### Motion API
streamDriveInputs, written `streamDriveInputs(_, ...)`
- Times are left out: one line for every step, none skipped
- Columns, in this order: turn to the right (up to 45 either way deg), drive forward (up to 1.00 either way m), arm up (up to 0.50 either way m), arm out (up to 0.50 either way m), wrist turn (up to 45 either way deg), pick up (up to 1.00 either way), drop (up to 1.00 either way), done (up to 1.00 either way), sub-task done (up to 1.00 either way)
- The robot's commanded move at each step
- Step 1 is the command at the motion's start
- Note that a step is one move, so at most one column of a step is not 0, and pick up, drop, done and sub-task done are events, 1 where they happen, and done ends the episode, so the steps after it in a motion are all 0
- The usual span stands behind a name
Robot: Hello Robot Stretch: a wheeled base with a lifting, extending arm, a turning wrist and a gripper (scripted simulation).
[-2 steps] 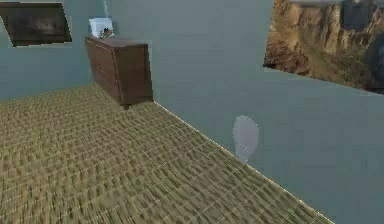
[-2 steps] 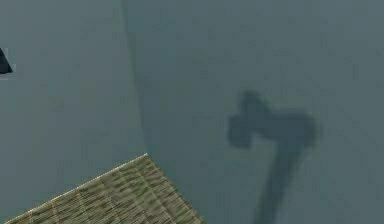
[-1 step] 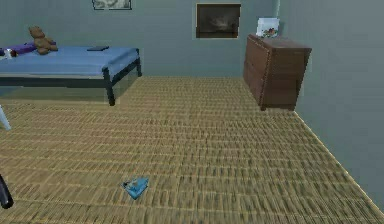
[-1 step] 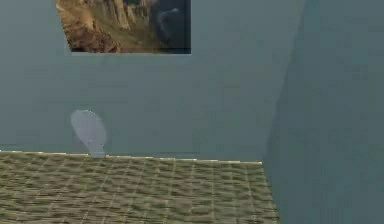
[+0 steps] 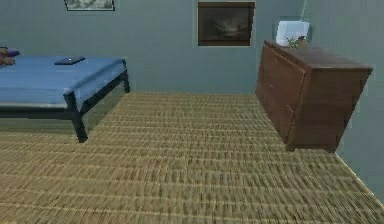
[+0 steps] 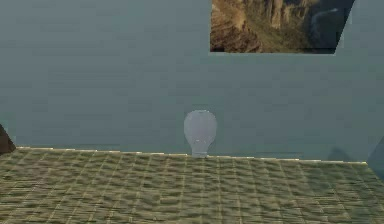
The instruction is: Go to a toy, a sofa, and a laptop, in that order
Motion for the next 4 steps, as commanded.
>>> streamDriveInputs(-3.0,0.00,0.00,0.00,0.0,0.00,0.00,0.00,0.00)
streamDriveInputs(6.0,0.00,0.00,0.00,0.0,0.00,0.00,0.00,0.00)
streamDriveInputs(0.0,0.65,0.00,0.00,0.0,0.00,0.00,0.00,0.00)
streamDriveInputs(-12.0,0.00,0.00,0.00,0.0,0.00,0.00,0.00,0.00)
